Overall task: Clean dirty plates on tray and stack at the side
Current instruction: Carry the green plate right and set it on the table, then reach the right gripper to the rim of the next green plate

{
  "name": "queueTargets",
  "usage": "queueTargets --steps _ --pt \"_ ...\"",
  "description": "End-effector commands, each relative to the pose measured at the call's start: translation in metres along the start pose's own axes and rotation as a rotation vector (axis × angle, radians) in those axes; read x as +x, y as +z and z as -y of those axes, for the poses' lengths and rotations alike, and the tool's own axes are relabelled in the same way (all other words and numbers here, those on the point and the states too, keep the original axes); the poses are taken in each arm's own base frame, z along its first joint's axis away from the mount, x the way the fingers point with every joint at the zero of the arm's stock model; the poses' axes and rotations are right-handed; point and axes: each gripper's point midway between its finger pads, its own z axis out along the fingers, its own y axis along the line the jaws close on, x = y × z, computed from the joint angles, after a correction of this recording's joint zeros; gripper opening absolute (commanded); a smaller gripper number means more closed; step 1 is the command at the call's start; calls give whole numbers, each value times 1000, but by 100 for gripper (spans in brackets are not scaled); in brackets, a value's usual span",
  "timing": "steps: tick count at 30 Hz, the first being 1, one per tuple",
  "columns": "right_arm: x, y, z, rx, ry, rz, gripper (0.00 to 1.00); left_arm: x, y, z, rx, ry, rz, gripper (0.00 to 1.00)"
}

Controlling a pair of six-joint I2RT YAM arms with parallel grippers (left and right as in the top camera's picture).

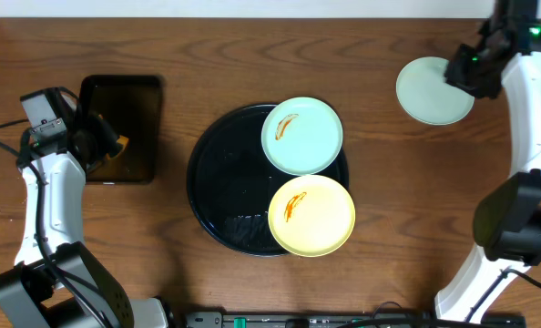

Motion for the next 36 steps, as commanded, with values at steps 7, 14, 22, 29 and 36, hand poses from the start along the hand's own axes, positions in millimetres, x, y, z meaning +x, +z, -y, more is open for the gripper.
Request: queueTargets --steps 7,14,22,29,36 --pt "83 34 -126 -135 -386 -165 81 20 0 47 198 65 -87 8" --pt "114 77 -176 -95 -496 -148 81 38 0 69 223 120 -124 8" --pt "153 124 -191 -40 -549 -213 76 40 1 66 209 117 -134 8" --pt "168 122 -193 -63 -555 -268 52 40 2 62 186 124 -129 8" --pt "186 118 -208 -74 -604 -281 34 40 2 62 186 124 -129 8"
